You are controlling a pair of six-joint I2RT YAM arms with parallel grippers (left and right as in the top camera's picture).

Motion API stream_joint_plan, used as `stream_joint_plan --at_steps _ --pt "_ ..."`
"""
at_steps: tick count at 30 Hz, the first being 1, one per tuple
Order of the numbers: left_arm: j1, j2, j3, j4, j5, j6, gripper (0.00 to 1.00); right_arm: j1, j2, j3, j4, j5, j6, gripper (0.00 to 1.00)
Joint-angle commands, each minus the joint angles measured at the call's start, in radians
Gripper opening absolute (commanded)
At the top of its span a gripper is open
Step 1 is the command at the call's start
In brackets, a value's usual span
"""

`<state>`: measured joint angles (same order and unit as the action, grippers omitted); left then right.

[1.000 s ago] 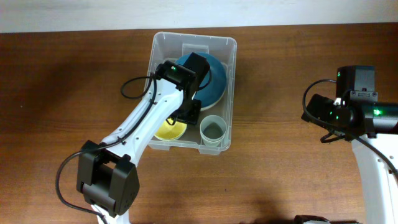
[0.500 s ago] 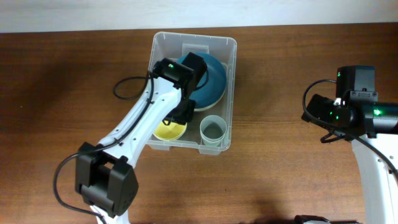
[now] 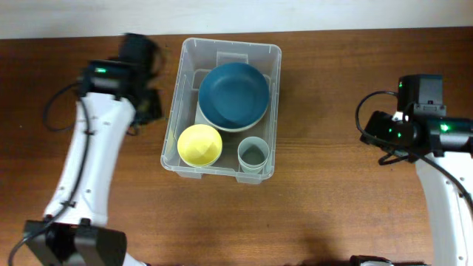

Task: Pack container
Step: 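Move both grippers to the container's left and right side walls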

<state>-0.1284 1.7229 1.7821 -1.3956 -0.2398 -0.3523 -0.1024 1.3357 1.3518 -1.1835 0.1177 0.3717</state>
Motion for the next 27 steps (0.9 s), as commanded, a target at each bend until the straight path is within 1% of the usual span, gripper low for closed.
stream_joint_plan --at_steps 1,3,4,5,7,11,15,18,21,27 --pt "0.072 0.003 -0.065 0.014 0.123 -0.018 0.01 0.000 0.043 -0.001 0.030 -0.072 -0.013 0.55" --pt "0.088 0.007 -0.113 0.032 0.161 -0.018 0.00 0.007 0.071 0.000 0.060 -0.101 -0.029 0.32" --pt "0.090 0.011 -0.142 0.043 0.180 -0.018 0.00 0.015 0.092 0.000 0.082 -0.112 -0.028 0.06" --pt "0.090 0.012 -0.166 0.056 0.198 -0.017 0.01 0.023 0.108 0.000 0.100 -0.124 -0.031 0.04" --pt "0.087 0.012 -0.227 0.091 0.243 -0.017 0.01 0.053 0.155 0.000 0.164 -0.169 -0.085 0.04" --pt "0.070 0.012 -0.298 0.141 0.329 -0.013 0.01 0.120 0.249 0.000 0.266 -0.204 -0.107 0.04" --pt "0.032 0.012 -0.312 0.149 0.333 -0.013 0.00 0.196 0.347 0.000 0.376 -0.219 -0.114 0.04" --pt "-0.003 0.012 -0.312 0.146 0.333 -0.013 0.01 0.242 0.401 0.000 0.489 -0.283 -0.167 0.04" --pt "-0.030 0.012 -0.312 0.140 0.333 -0.014 0.01 0.272 0.430 0.000 0.589 -0.340 -0.185 0.04" --pt "-0.043 0.012 -0.312 0.129 0.333 -0.014 0.01 0.306 0.470 0.000 0.706 -0.343 -0.181 0.04"
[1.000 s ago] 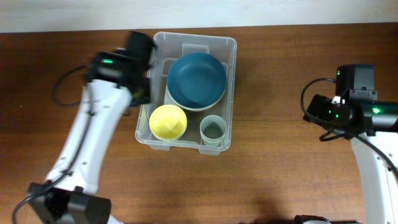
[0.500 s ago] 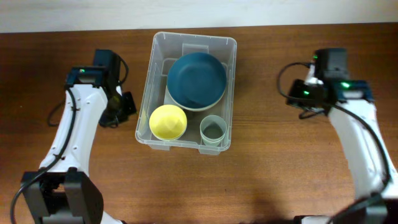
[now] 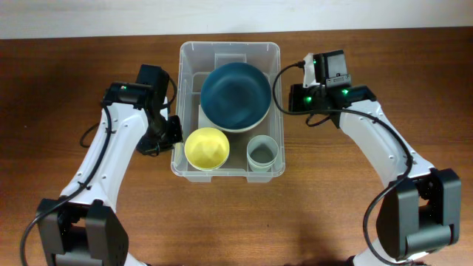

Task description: Pack container

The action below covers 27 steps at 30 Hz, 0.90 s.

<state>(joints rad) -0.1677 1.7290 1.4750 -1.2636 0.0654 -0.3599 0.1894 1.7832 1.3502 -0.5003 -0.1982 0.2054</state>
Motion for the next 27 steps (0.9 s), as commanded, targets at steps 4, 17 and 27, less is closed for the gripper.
stream_joint_plan --at_steps 4,17,27 --pt "-0.005 0.006 -0.005 -0.003 0.028 -0.006 0.01 0.021 0.047 0.001 0.071 -0.037 -0.014 0.04" --pt "-0.005 0.006 -0.005 -0.004 0.025 -0.006 0.01 0.021 0.113 0.001 0.135 -0.197 -0.075 0.04" --pt "-0.004 0.006 -0.005 -0.005 0.025 -0.006 0.00 0.021 0.120 0.001 0.190 -0.349 -0.101 0.04"
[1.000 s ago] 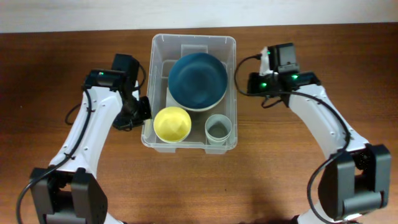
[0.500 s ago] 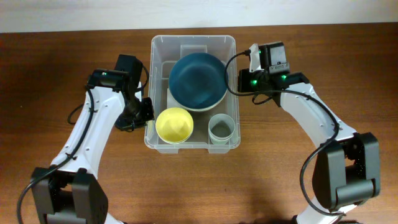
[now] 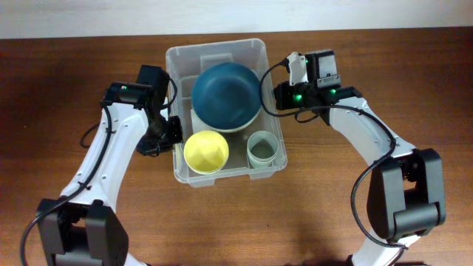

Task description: Pack container

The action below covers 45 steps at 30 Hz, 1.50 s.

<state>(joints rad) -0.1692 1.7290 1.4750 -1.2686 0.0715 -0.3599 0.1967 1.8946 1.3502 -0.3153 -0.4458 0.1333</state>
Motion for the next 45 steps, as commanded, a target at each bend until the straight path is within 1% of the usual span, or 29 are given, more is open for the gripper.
stream_joint_plan --at_steps 1,4,7,11,15,17,21,23,25,26,30,32,35,41,45 --pt "-0.003 0.006 -0.005 0.000 0.018 -0.006 0.01 0.013 0.009 0.001 0.004 -0.092 -0.029 0.04" --pt "-0.003 0.006 -0.005 0.000 0.018 -0.006 0.01 0.012 0.009 0.001 -0.010 -0.035 -0.027 0.04" --pt "-0.003 0.006 -0.005 0.000 0.016 -0.006 0.01 0.011 0.009 0.001 -0.047 0.077 -0.024 0.09" --pt "-0.003 0.006 -0.005 0.001 -0.007 -0.006 0.01 0.011 0.009 0.001 -0.134 0.215 -0.025 0.10" --pt "0.002 0.006 -0.005 0.013 -0.089 -0.007 0.01 0.012 0.009 0.001 -0.287 0.223 -0.026 0.10" --pt "0.008 0.006 -0.005 0.037 -0.132 -0.007 0.01 0.012 0.009 0.001 -0.336 0.222 -0.026 0.10" --pt "0.029 0.006 -0.005 0.119 -0.237 -0.015 0.01 0.011 0.009 0.001 -0.385 0.222 -0.033 0.09" --pt "0.040 0.006 -0.005 0.190 -0.275 -0.014 0.01 0.012 0.009 0.001 -0.397 0.222 -0.033 0.08" --pt "0.046 0.006 -0.005 0.267 -0.304 -0.013 0.01 0.012 0.008 0.001 -0.413 0.221 -0.033 0.04" --pt "0.047 0.006 -0.005 0.317 -0.319 -0.013 0.01 0.012 0.008 0.001 -0.422 0.220 -0.033 0.04" --pt "0.048 0.011 -0.006 0.489 -0.334 0.032 0.01 0.012 0.008 0.001 -0.451 0.218 -0.034 0.04" --pt "0.048 0.023 -0.006 0.550 -0.334 0.053 0.01 0.011 0.008 0.001 -0.460 0.217 -0.041 0.04" --pt "0.049 0.060 -0.006 0.594 -0.334 0.074 0.00 0.012 0.008 0.001 -0.467 0.214 -0.053 0.04" --pt "0.065 0.179 -0.006 0.623 -0.323 0.074 0.00 0.011 0.008 0.001 -0.475 0.214 -0.056 0.04" --pt "0.074 0.222 -0.005 0.647 -0.319 0.083 0.01 0.012 0.008 0.001 -0.478 0.214 -0.060 0.04"
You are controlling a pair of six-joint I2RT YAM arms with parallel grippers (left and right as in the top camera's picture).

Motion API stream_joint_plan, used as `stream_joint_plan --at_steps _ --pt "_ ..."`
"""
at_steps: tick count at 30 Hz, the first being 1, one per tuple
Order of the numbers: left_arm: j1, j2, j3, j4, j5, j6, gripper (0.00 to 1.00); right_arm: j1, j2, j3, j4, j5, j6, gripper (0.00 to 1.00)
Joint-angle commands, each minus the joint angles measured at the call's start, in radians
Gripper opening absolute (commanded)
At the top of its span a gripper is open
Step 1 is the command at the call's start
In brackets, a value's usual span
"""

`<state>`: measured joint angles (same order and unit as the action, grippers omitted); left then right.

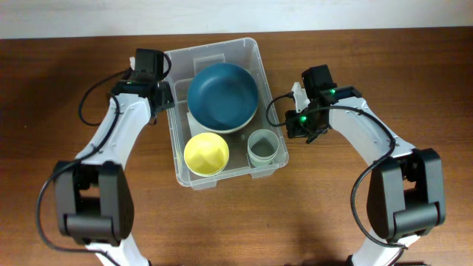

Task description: Pack container

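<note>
The clear plastic container sits mid-table, skewed with its far end to the left. Inside are a dark blue bowl on a pale plate, a yellow bowl and a grey-green cup. My left gripper is against the container's left wall near the far corner. Just off the right wall, level with the cup, is my right gripper. The arms' housings hide the fingers of both, so their state does not show.
Brown wooden table all round the container. A pale wall edge runs along the far side. Both arms arch in from the front corners, and their cables loop beside the container.
My left gripper has gone from the near part of the left wall to its far corner. My right gripper has come from the far right wall nearer, beside the cup. The container has barely moved.
At first both arms were well away from the container, left at the far left and right at the table's right side. Then both grippers stood at its side walls. Its far end then lay further left, and it stays skewed now.
</note>
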<state>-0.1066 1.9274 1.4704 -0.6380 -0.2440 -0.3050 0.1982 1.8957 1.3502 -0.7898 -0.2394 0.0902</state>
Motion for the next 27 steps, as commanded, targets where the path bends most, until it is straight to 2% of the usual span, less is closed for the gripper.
stream_joint_plan --at_steps 1,11,20,27 --pt "0.011 0.031 -0.001 0.026 0.009 0.047 0.00 0.010 0.007 0.001 -0.004 0.000 -0.029 0.03" --pt "0.011 0.036 -0.001 0.131 0.035 0.115 0.00 0.010 0.007 0.001 -0.015 -0.070 -0.103 0.04" --pt "0.011 0.036 -0.001 0.190 0.201 0.172 0.01 0.010 0.007 0.001 -0.024 -0.081 -0.124 0.04" --pt "0.011 0.036 -0.001 0.194 0.204 0.183 0.01 0.010 0.007 0.001 -0.037 -0.124 -0.166 0.04"
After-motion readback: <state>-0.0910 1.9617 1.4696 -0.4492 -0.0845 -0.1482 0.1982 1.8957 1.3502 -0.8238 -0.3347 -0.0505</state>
